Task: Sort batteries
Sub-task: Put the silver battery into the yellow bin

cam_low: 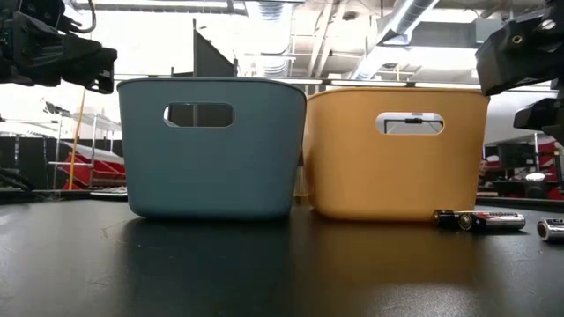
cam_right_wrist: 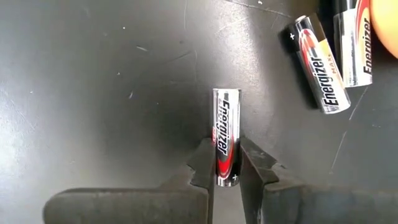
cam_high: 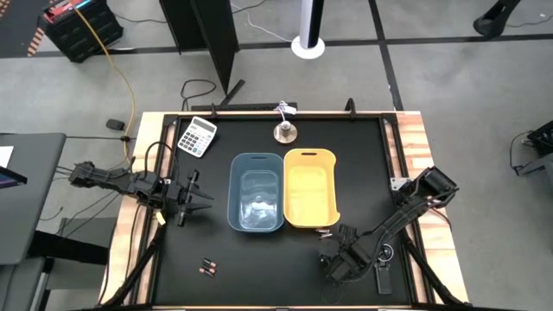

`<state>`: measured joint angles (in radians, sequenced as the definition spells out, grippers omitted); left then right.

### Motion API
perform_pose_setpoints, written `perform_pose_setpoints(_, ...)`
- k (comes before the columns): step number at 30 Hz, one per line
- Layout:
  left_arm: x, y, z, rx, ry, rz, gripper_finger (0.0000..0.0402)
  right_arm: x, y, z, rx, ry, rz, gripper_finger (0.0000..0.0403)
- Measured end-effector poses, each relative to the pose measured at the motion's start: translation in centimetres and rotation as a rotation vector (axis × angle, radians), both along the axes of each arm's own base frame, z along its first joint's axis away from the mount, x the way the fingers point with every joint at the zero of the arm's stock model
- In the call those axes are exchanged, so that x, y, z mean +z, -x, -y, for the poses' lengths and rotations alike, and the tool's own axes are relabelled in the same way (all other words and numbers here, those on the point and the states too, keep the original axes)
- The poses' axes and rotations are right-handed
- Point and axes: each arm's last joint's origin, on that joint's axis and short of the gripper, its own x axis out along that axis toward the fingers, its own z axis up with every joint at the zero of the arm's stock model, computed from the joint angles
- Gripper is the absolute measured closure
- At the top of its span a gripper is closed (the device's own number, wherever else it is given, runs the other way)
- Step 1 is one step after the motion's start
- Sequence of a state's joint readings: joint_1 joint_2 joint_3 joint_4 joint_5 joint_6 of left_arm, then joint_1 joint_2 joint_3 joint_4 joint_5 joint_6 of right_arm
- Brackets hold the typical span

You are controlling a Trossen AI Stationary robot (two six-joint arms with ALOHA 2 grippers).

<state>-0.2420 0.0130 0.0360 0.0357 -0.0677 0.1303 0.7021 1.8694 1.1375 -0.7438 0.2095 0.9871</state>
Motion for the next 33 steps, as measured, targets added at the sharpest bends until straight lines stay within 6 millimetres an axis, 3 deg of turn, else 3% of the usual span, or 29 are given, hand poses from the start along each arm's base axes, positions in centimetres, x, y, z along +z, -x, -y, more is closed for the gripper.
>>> perform_pose_setpoints(23, 0.0, 0.0, 0.0, 0.000, 0.000, 0.000, 0.0303, 0.9, -0.1, -1.1, 0.082, 0.012, 0.022, 0.0346)
perform_pose_setpoints(33, 0.0, 0.0, 0.0, 0.000, 0.002, 0.000, 0.0303, 3.5, -1.5, -2.2, 0.173, 0.008, 0.095, 0.0346)
